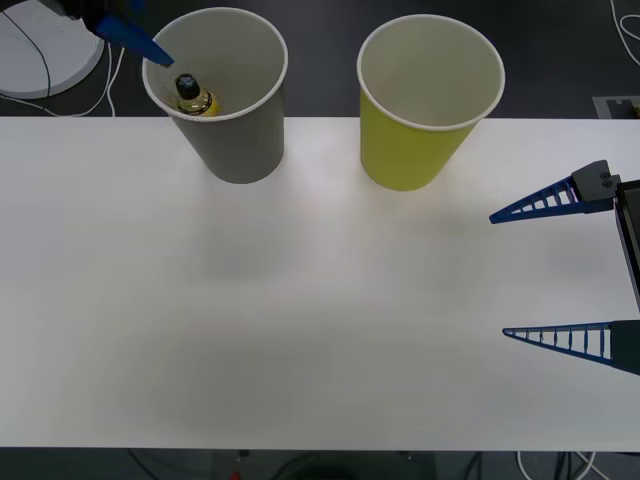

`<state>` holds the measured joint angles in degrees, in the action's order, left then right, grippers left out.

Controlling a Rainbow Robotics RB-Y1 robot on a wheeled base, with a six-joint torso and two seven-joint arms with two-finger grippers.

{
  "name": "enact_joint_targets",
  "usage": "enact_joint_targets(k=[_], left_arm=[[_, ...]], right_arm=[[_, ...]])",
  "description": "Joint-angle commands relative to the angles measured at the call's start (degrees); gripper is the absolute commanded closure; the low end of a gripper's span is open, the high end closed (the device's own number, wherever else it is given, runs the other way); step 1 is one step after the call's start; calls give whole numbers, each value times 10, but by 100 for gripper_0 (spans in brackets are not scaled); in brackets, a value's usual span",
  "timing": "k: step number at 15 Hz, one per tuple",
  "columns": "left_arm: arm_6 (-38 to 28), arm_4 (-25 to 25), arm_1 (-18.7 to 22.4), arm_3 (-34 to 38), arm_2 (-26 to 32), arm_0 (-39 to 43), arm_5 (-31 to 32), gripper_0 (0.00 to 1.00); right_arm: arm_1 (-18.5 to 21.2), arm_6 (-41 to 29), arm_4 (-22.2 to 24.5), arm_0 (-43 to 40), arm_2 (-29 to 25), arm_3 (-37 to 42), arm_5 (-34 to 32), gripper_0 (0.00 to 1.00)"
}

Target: Put the can into the green bin and the plastic bottle into the gray bin

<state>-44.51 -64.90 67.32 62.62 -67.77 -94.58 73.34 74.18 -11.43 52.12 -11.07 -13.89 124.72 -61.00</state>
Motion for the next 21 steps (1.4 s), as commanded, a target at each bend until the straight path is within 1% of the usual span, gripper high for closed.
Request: enact_joint_targets(k=[1, 7, 9, 10, 15, 18, 21], left_arm=[[8, 14, 40, 43, 0, 15, -9, 0], [29, 59, 126, 143, 1, 60, -51, 0], [53, 77, 154, 172, 1, 78, -67, 0], [70, 95, 164, 178, 1, 89, -72, 0], [174, 181, 198, 184, 4, 148, -85, 0], [224, 214, 209, 184, 7, 178, -93, 0], [276, 266, 214, 184, 20, 227, -112, 0]], right_arm=[[0, 0, 0, 0, 0, 0, 0, 0], [0, 0, 0, 0, 0, 0, 0, 0], [0, 0, 0, 0, 0, 0, 0, 0], [0, 0, 0, 0, 0, 0, 0, 0], [0, 0, 0, 0, 0, 0, 0, 0], [0, 0, 0, 0, 0, 0, 0, 0], [0, 0, 0, 0, 0, 0, 0, 0]])
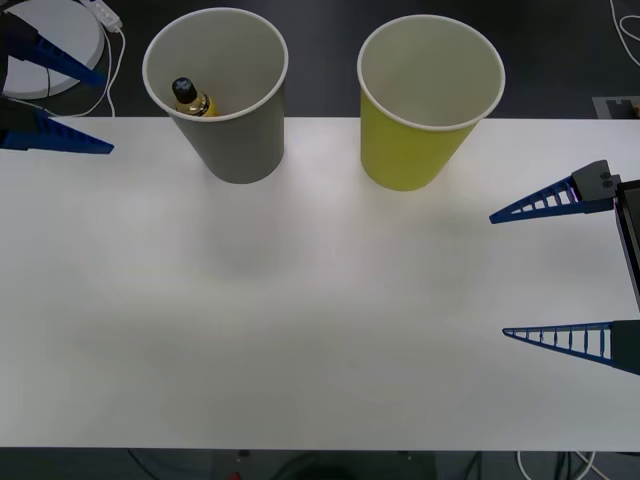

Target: Put the can into the green bin and the plastic bottle into the gray bin

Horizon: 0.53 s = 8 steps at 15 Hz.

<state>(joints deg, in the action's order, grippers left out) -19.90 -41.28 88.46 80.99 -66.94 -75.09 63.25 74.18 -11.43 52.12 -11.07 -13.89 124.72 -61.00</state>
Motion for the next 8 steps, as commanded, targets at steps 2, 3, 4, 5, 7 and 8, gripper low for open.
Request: enact_joint_targets(k=[2, 3, 4, 5, 7, 8], left_arm=[[44, 36, 1, 2, 52, 77, -12, 0], [46, 27, 1, 11, 93, 114, -14, 0], [48, 19, 0, 17, 125, 146, -15, 0], [49, 9, -3, 25, 170, 187, -15, 0], [54, -6, -13, 37, 248, 260, -14, 0], [59, -20, -21, 48, 298, 306, -14, 0]], right_arm=[[0, 0, 0, 0, 0, 0, 0, 0], [0, 0, 0, 0, 0, 0, 0, 0], [0, 0, 0, 0, 0, 0, 0, 0], [0, 0, 0, 0, 0, 0, 0, 0], [0, 0, 0, 0, 0, 0, 0, 0], [0, 0, 0, 0, 0, 0, 0, 0]])
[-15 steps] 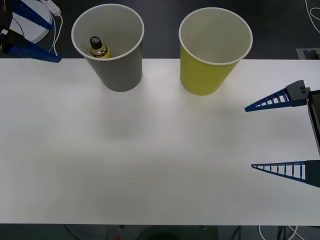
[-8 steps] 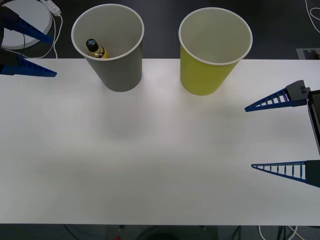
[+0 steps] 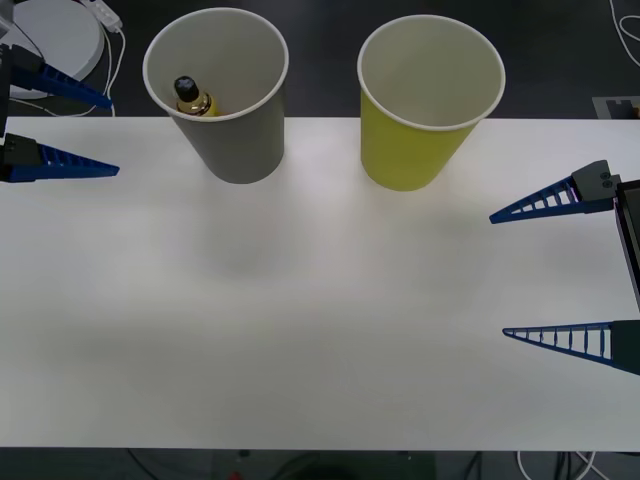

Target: Put the can into the green bin and the plastic bottle into the gray bin

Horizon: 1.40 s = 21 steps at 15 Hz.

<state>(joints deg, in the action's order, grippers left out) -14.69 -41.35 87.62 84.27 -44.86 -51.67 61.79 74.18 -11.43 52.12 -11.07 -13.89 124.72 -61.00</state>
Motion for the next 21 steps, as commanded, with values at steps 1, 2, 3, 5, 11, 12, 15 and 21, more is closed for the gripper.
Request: enact_joint_targets(k=[1, 2, 3, 5, 11, 12, 15, 21], left_arm=[[11, -31, -18, 23, 115, 107, 1, 0], [14, -45, -25, 31, 147, 136, 4, 0], [19, -60, -36, 35, 191, 170, 22, 0], [27, -92, -51, 46, 260, 221, 51, 0], [78, -96, -58, 114, 401, 378, 61, 0], [85, -96, -59, 120, 422, 399, 68, 0], [97, -99, -62, 139, 476, 449, 95, 0], [99, -113, -96, 225, 616, 590, 98, 0]], right_arm=[[0, 0, 0, 0, 0, 0, 0, 0], [0, 0, 0, 0, 0, 0, 0, 0], [0, 0, 0, 0, 0, 0, 0, 0], [0, 0, 0, 0, 0, 0, 0, 0], [0, 0, 0, 0, 0, 0, 0, 0], [0, 0, 0, 0, 0, 0, 0, 0], [0, 0, 0, 0, 0, 0, 0, 0], [0, 0, 0, 0, 0, 0, 0, 0]])
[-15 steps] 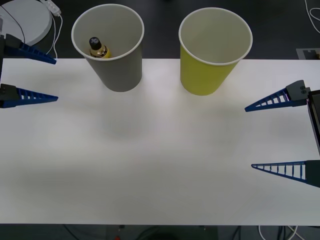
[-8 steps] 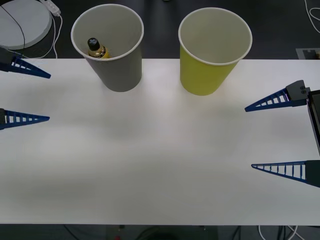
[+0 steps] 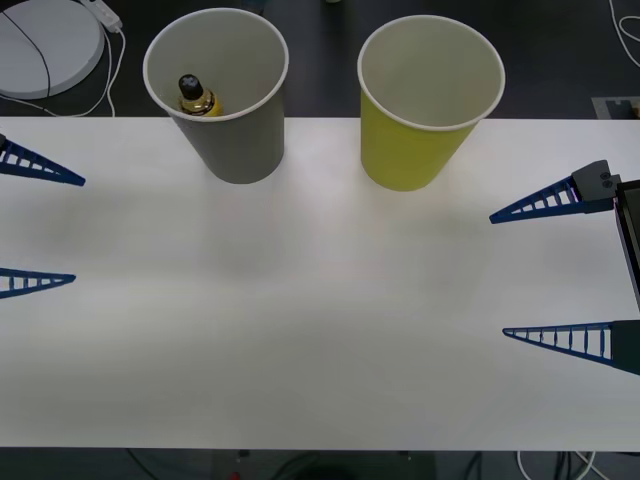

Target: Put the can into the green bin and the plastic bottle into the gray bin

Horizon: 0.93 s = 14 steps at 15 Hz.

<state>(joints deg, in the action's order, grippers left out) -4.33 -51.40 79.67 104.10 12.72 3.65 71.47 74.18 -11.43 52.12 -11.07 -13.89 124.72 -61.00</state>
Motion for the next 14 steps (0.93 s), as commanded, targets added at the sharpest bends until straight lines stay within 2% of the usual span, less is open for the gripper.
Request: enact_joint_targets(k=[1, 4, 14], left_arm=[[-8, -16, -22, 38, 51, 50, 0, 0], [-8, -11, -22, 53, 70, 76, 0, 0], [-5, -4, -22, 68, 76, 102, 1, 0]], right_arm=[[0, 0, 0, 0, 0, 0, 0, 0], [0, 0, 0, 0, 0, 0, 0, 0], [0, 0, 0, 0, 0, 0, 0, 0]])
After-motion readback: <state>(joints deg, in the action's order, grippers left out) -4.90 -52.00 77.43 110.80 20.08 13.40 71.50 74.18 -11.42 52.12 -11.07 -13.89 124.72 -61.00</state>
